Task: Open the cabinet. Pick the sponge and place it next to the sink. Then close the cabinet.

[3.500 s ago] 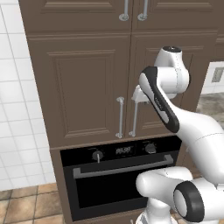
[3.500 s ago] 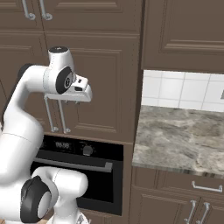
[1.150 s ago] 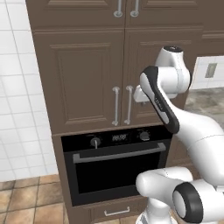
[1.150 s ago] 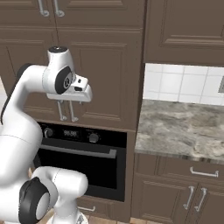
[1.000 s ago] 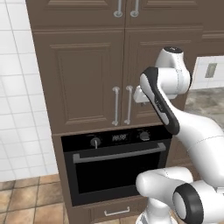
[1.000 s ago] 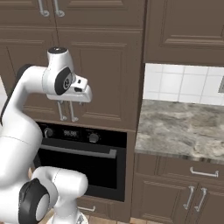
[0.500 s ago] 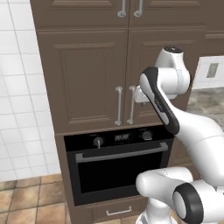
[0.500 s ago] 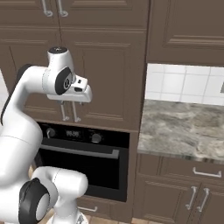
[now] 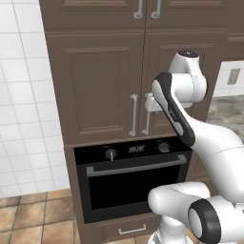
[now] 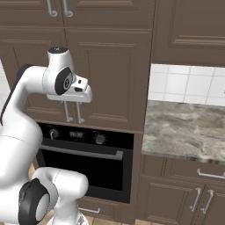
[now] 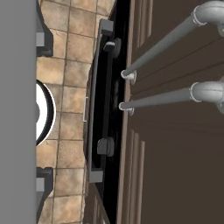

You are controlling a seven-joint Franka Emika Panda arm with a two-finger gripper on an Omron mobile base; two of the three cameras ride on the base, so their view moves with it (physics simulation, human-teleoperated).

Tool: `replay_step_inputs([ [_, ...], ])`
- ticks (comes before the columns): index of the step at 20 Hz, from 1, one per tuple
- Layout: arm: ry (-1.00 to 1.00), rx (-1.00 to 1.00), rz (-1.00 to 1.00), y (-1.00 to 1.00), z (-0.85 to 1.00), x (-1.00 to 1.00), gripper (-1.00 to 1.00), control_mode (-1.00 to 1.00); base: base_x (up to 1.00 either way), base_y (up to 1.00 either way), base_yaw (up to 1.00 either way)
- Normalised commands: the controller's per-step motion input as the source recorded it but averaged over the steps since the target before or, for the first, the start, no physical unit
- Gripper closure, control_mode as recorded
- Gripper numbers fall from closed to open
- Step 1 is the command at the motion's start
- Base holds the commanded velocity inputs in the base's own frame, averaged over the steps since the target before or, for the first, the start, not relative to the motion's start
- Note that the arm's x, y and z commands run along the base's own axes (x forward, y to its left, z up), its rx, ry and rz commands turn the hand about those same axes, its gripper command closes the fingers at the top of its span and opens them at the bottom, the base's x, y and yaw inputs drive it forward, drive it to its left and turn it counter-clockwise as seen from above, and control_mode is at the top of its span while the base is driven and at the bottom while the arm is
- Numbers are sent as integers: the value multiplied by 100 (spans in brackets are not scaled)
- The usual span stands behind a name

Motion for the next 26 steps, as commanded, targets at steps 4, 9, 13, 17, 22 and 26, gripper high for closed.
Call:
replay_step_inputs([
  [4,0,0,0,0,0,0,-100,100,1,37,0],
  [9,0,0,0,0,0,0,-100,100,6,26,-1],
  [13,0,0,0,0,0,0,-100,100,0,0,0],
  [17,0,0,0,0,0,0,-100,100,0,0,0],
  [22,0,0,0,0,0,0,-100,100,0,0,0],
  [26,0,0,0,0,0,0,-100,100,0,0,0],
])
